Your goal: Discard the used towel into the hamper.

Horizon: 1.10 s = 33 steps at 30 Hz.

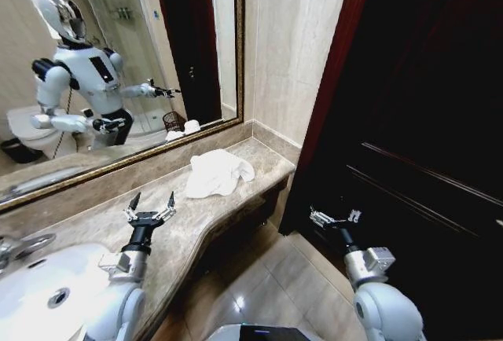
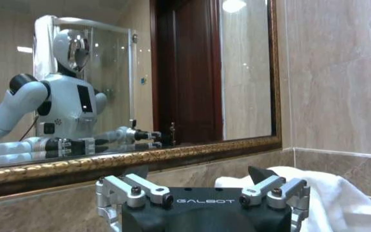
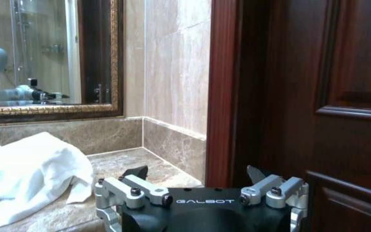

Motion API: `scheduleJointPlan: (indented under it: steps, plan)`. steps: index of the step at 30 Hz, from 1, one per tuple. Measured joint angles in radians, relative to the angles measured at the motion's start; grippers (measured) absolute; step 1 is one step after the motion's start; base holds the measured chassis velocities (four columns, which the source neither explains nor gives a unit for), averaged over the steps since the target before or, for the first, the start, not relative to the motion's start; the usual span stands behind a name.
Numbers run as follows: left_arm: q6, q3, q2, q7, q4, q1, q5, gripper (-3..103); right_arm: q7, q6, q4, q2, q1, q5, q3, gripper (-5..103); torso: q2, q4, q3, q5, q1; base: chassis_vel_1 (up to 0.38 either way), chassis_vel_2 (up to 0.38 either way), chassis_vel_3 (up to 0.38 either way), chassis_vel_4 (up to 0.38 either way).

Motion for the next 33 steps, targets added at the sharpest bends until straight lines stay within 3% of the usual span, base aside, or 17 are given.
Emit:
scheduleJointPlan:
  steps: [6,10,11,13,14,16,17,23,27,33]
  plan:
    - [0.042,0.022,0.007,-0.015,-0.009,-0.005,0.001,100,-0.004,0.000,0.001,-0.001,-0.001,0.000,-0.010,100,0.000,0.0002,0.000,0.0002,0.001,-0.077,0.092,0.064,-0.075]
    - [0.148,0.071,0.027,-0.056,-0.029,-0.046,-0.033,100,0.000,-0.001,-0.001,-0.007,0.002,0.000,-0.011,100,0.000,-0.0002,0.000,0.0001,0.000,-0.027,0.005,-0.005,-0.002]
    - [0.148,0.071,0.027,-0.056,-0.029,-0.046,-0.033,100,0.000,-0.001,-0.001,-0.007,0.002,0.000,-0.011,100,0.000,-0.0002,0.000,0.0001,0.000,0.000,0.000,0.000,0.000]
    - [0.261,0.111,0.052,-0.118,-0.056,-0.093,-0.090,100,0.003,-0.001,0.000,-0.012,0.000,0.000,-0.011,100,0.000,-0.0001,0.000,0.0001,0.000,0.000,0.000,0.000,0.000]
    - [0.343,0.153,0.072,-0.205,-0.067,-0.143,-0.137,100,0.007,-0.001,0.002,-0.016,-0.005,0.000,-0.010,100,0.000,0.0004,0.000,0.0001,-0.001,0.000,0.000,0.000,0.000]
    - [0.420,0.204,0.099,-0.289,-0.067,-0.218,-0.196,100,0.014,-0.001,0.007,-0.020,-0.012,0.000,-0.010,100,0.000,0.0002,0.000,0.0000,-0.001,0.000,0.000,0.000,0.000]
    - [0.420,0.204,0.099,-0.289,-0.067,-0.218,-0.196,100,0.014,-0.001,0.007,-0.020,-0.012,0.000,-0.010,100,0.000,0.0002,0.000,0.0000,-0.001,0.000,0.000,0.000,0.000]
    - [0.523,0.310,0.174,-0.425,-0.044,-0.347,-0.361,100,0.043,0.000,0.009,-0.041,-0.042,-0.003,-0.017,100,0.000,-0.0001,0.000,0.0003,0.000,0.000,0.000,0.000,0.000]
    - [0.582,0.343,0.204,-0.456,0.006,-0.410,-0.377,100,0.050,0.000,0.010,-0.067,-0.056,-0.009,-0.022,100,0.000,0.0002,0.000,0.0002,0.000,0.000,0.000,0.000,0.000]
    - [0.706,0.407,0.239,-0.618,0.144,-0.620,-0.500,100,0.067,-0.020,0.019,-0.103,-0.046,-0.010,-0.030,100,0.000,-0.0001,0.000,0.0001,0.000,0.000,0.000,0.000,0.000]
